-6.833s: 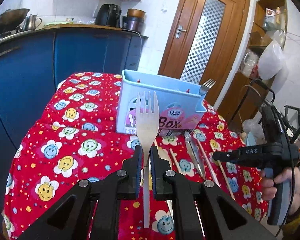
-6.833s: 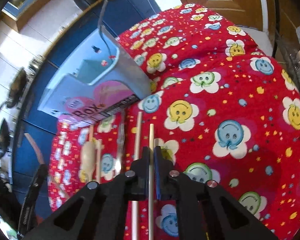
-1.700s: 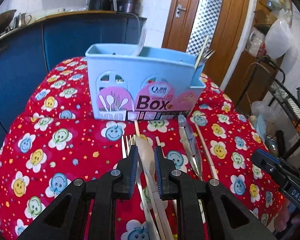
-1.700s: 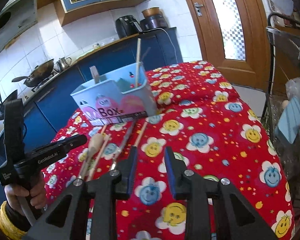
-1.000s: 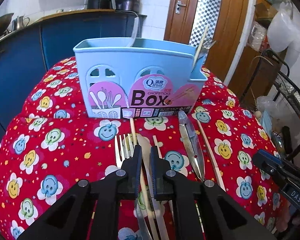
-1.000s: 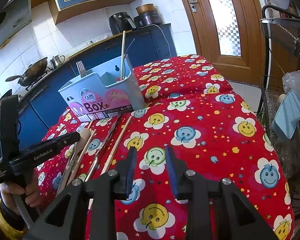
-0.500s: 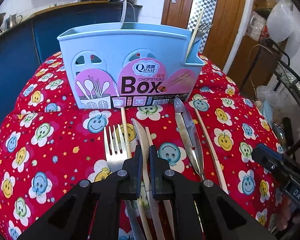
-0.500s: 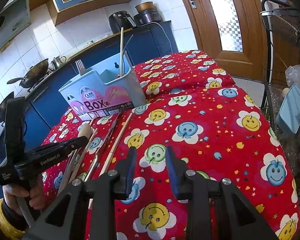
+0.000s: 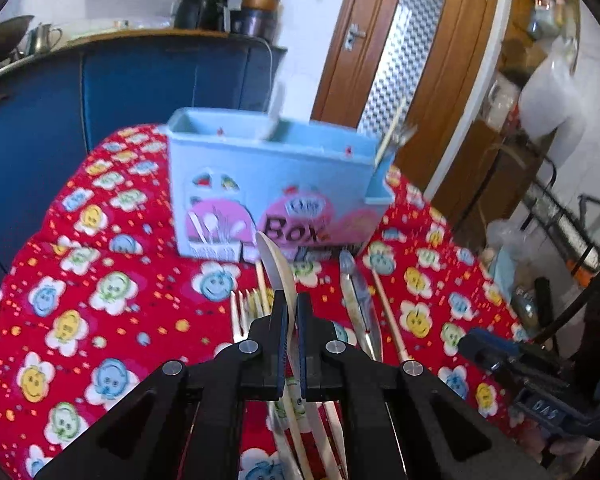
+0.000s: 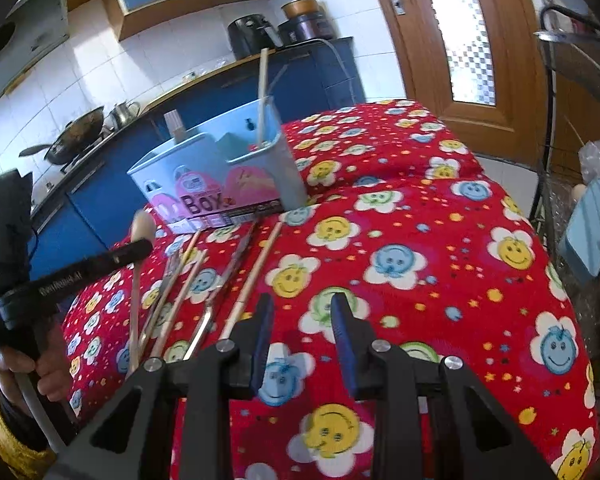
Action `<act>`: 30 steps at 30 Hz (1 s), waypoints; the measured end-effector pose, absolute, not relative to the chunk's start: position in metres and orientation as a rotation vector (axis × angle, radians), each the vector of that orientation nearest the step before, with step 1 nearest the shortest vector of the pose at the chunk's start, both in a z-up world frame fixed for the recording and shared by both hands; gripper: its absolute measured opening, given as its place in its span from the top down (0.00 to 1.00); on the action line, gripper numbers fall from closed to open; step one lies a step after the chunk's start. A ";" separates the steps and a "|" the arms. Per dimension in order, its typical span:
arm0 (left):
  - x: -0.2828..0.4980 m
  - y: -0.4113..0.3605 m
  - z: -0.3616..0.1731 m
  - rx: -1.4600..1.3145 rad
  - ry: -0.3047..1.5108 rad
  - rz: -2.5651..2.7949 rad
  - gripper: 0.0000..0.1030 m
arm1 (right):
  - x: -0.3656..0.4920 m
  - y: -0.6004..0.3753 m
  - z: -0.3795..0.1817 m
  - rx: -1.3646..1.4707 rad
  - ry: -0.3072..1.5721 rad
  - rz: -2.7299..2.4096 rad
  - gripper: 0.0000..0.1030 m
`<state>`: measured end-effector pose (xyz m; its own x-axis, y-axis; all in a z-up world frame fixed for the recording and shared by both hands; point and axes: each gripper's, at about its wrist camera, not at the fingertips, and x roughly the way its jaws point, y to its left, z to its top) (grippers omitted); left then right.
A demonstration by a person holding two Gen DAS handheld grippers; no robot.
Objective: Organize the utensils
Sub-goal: 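Grasp the wooden spatula with the left tool while the right tool grasps a silver knife, then lift the spatula with the left tool while the right tool lifts the knife over the box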
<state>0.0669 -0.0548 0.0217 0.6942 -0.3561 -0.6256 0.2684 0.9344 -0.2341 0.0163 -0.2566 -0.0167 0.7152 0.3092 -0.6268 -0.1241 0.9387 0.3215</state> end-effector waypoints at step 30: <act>0.053 0.014 0.049 -0.128 0.535 -0.269 0.96 | 0.127 -0.190 -0.023 0.192 1.105 0.346 0.78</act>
